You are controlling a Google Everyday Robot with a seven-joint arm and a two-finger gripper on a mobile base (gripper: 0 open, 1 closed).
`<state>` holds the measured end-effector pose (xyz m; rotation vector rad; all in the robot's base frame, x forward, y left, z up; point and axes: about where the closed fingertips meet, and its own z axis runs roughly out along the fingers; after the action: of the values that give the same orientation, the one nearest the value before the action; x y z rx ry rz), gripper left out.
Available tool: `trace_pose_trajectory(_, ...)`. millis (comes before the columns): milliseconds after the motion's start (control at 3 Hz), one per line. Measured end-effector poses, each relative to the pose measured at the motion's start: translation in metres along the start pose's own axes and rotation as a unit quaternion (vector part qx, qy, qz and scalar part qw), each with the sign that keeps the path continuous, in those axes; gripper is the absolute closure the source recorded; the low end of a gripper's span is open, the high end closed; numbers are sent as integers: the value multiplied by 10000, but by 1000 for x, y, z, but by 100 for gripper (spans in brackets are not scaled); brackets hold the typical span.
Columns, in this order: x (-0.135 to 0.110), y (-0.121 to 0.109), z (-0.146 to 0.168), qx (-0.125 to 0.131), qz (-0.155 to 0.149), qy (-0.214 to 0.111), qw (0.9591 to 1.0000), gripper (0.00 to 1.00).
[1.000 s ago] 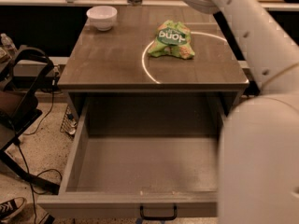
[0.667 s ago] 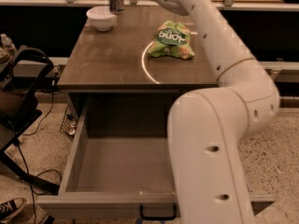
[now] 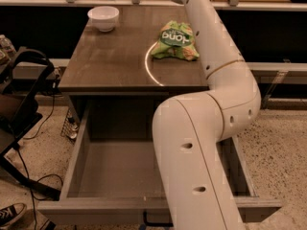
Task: Place redbull can into white bowl
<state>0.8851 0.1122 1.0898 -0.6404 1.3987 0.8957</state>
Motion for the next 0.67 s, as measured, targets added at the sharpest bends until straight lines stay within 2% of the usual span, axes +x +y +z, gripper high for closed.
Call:
trace_pose_trajectory(333, 0, 0, 0, 0, 0, 0, 10000, 100)
trace_pose_trajectory(667, 1, -16, 25, 514, -68, -151, 9985, 100)
